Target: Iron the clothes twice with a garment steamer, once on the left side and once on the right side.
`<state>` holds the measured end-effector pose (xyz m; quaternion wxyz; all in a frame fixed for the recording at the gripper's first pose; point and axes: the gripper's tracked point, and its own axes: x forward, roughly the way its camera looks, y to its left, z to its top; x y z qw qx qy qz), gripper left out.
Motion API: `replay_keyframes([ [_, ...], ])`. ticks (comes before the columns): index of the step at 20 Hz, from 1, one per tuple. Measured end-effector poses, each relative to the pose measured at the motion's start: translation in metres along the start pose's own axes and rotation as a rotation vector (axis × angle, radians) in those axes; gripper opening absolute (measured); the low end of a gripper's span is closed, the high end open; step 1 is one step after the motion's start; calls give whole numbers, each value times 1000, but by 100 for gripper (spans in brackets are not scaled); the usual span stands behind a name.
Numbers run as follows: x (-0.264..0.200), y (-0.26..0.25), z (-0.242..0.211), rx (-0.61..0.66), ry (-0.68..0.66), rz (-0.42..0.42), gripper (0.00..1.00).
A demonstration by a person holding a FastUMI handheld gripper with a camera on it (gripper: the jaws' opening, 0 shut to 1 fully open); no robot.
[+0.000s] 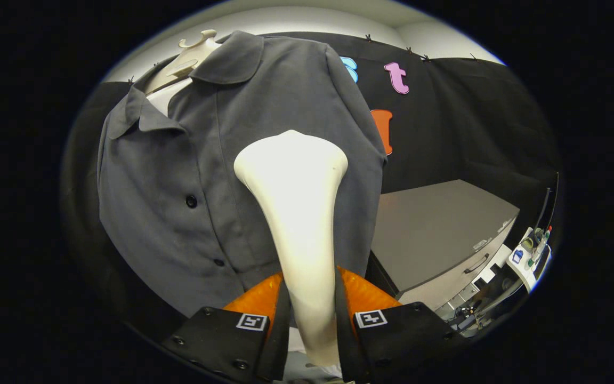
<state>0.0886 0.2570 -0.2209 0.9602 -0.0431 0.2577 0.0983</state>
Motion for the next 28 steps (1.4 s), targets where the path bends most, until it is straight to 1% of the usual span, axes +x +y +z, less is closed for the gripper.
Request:
replay_keyframes([
  [12,15,-18,-85,-6,165,-29,46],
  [28,23,-22,-197,-17,381,-40,46],
])
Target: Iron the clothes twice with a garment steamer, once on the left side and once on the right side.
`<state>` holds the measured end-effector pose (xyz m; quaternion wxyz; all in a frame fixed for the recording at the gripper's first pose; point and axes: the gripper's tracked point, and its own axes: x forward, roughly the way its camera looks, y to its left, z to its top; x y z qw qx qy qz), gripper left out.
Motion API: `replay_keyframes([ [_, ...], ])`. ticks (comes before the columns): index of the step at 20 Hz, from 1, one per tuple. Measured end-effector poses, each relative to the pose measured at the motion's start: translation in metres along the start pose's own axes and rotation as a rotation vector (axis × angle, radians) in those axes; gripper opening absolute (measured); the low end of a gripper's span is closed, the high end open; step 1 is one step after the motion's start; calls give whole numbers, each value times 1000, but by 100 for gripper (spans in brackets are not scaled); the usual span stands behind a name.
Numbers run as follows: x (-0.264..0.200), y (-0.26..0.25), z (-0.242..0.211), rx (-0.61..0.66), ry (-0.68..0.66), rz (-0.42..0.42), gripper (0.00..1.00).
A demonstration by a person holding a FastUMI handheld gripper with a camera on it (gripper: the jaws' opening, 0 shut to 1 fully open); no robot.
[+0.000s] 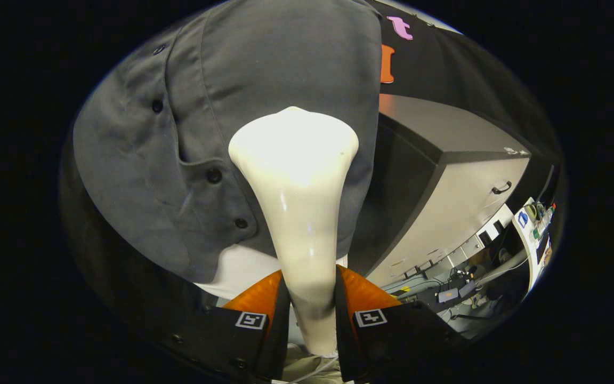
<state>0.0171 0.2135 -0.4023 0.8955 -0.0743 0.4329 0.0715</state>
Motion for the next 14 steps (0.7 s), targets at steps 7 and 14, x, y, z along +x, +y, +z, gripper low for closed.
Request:
replay_keyframes([
  [7,12,-4,-30,-7,52,3,47],
  [14,10,-7,-54,-1,87,5,47],
])
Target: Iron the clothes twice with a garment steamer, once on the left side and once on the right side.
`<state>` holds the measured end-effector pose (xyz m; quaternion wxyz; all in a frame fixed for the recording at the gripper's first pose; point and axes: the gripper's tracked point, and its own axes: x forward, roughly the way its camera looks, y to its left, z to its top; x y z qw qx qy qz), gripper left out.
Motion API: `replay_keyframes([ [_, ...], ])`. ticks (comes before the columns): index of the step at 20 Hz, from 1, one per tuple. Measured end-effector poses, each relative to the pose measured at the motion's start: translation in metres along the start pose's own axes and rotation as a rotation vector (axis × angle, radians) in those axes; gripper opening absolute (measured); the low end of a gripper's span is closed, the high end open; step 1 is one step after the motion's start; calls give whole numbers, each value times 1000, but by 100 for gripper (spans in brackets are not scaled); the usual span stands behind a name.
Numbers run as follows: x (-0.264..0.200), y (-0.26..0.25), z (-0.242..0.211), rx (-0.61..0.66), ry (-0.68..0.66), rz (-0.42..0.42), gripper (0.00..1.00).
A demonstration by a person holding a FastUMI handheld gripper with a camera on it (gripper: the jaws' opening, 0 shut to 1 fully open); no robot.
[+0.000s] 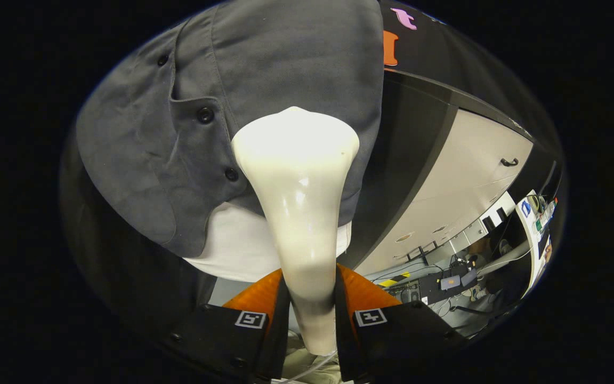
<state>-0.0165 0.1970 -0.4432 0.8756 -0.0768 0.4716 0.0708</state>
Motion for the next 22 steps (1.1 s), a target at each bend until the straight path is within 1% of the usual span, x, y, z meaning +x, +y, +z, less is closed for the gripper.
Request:
replay_keyframes([
  [4,-20,2,17,9,-43,3,46],
  [15,-127,27,114,-1,-306,21,46],
  [22,-190,66,164,-25,-461,78,46],
])
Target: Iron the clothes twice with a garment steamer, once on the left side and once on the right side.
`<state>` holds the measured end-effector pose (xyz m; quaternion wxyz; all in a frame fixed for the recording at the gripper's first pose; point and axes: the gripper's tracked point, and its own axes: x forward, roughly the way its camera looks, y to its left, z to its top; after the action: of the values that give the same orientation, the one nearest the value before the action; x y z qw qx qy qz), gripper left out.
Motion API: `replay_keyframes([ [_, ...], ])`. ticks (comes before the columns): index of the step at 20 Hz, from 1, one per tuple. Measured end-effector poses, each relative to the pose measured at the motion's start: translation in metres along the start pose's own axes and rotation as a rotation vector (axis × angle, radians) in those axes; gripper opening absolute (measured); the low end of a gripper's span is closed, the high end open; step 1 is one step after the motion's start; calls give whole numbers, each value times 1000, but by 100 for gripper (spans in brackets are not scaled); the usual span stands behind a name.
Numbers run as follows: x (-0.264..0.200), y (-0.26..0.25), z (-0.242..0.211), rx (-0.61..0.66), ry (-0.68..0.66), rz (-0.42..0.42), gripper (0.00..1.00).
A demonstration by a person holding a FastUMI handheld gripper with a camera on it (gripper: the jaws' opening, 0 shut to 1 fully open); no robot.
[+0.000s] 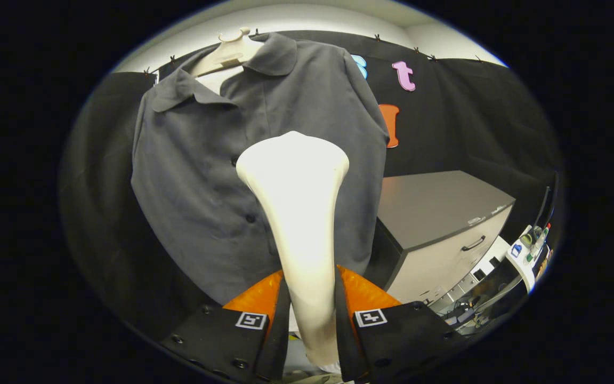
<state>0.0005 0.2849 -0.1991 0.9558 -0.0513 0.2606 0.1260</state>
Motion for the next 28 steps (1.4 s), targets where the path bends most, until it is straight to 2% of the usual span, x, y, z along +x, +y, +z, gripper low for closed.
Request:
replay_keyframes([
  [5,-12,38,42,-28,-77,47,46],
  [13,-17,105,76,-77,-123,143,46],
  [19,-5,147,79,-130,-117,196,46],
  [28,19,155,39,-157,-17,209,46],
])
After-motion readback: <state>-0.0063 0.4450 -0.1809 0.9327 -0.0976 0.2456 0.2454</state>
